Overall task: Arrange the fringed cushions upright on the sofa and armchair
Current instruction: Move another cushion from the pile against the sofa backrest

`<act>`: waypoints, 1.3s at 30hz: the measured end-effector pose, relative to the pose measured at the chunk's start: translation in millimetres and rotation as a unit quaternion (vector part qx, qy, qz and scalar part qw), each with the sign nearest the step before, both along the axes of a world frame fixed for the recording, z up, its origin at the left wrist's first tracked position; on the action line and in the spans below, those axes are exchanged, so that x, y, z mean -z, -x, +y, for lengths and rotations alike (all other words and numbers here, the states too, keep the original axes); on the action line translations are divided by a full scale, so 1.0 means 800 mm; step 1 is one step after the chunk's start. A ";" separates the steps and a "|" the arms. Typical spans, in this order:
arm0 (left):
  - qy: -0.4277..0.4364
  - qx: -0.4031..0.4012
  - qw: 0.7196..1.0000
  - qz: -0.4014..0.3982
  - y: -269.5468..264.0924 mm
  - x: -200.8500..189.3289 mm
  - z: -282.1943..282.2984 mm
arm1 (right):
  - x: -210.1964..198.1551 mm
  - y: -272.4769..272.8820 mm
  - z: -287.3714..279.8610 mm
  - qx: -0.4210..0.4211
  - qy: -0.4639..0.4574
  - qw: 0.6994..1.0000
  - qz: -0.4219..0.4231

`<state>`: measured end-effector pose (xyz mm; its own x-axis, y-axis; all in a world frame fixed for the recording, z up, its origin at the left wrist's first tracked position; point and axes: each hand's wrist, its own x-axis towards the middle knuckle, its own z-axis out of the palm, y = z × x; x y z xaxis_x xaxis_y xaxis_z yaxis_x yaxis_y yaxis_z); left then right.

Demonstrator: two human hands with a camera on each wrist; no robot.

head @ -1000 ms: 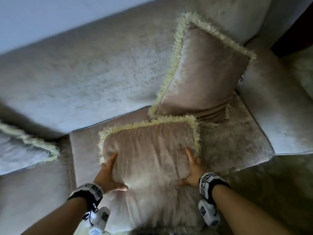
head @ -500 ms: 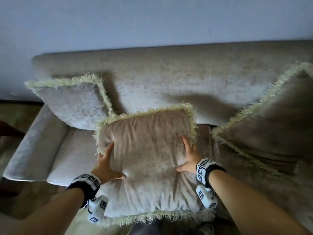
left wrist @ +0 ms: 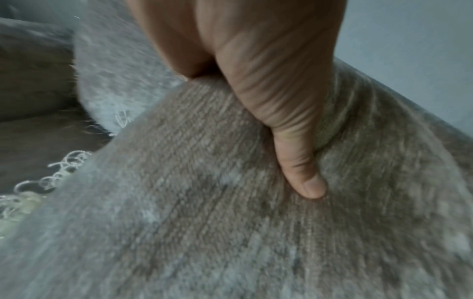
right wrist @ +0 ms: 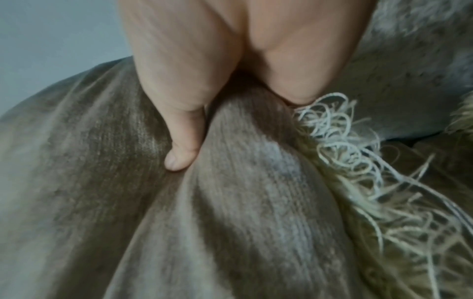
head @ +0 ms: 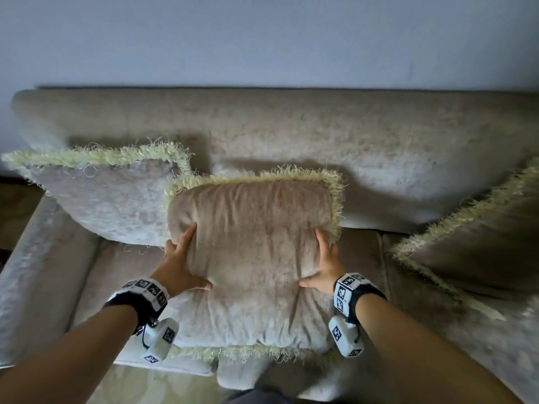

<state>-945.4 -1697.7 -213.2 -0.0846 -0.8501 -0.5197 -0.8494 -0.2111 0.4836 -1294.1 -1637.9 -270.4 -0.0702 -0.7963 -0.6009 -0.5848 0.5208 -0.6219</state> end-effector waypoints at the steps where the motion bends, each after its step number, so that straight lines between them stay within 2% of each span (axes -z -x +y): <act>1: 0.008 0.017 1.000 0.008 0.010 0.001 -0.017 | -0.005 0.009 -0.008 0.016 0.009 1.000 0.011; 6: 0.104 0.073 0.991 0.042 0.069 0.013 -0.077 | -0.033 0.065 -0.038 0.083 0.078 0.992 0.053; 10: 0.170 0.066 0.981 0.066 0.112 0.030 -0.100 | -0.039 0.096 -0.052 0.140 0.145 0.976 0.079; 13: 0.206 0.063 0.974 0.075 0.138 0.054 -0.120 | -0.025 0.117 -0.068 0.158 0.182 0.965 0.100; 16: 0.225 0.072 0.969 0.079 0.162 0.092 -0.137 | 0.004 0.137 -0.082 0.163 0.218 0.954 0.127; 21: 0.239 0.061 0.965 0.086 0.183 0.171 -0.143 | 0.068 0.160 -0.093 0.140 0.224 0.948 0.176; 25: 0.211 0.039 0.974 0.068 0.189 0.230 -0.134 | 0.138 0.173 -0.089 0.112 0.237 0.941 0.216; 29: 0.180 0.071 0.980 0.040 0.189 0.282 -0.129 | 0.204 0.184 -0.079 0.098 0.205 0.944 0.239; 33: 0.240 0.084 0.967 0.012 0.187 0.301 -0.134 | 0.244 0.192 -0.077 0.092 0.223 0.939 0.247; 39: 0.236 0.099 0.967 -0.014 0.183 0.303 -0.134 | 0.239 0.196 -0.065 0.063 0.223 0.942 0.244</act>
